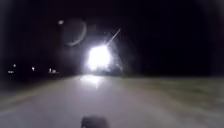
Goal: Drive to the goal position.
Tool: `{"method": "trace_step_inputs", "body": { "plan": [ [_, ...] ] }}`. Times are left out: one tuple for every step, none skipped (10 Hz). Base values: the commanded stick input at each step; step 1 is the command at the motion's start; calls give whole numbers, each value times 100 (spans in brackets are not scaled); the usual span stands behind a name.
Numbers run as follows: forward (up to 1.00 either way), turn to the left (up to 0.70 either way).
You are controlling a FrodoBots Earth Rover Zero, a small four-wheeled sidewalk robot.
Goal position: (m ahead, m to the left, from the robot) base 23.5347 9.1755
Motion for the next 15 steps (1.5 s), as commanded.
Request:
{"method": "trace_step_inputs", "body": {
  "plan": [
    [100, 0],
    [100, 0],
    [100, 0],
    [100, 0],
    [100, 0],
    [100, 0],
    [100, 0],
    [100, 0],
    [100, 0],
    [100, 0],
    [100, 0],
    [100, 0],
    [100, 0],
    [100, 0],
    [100, 0]
  ]
}}
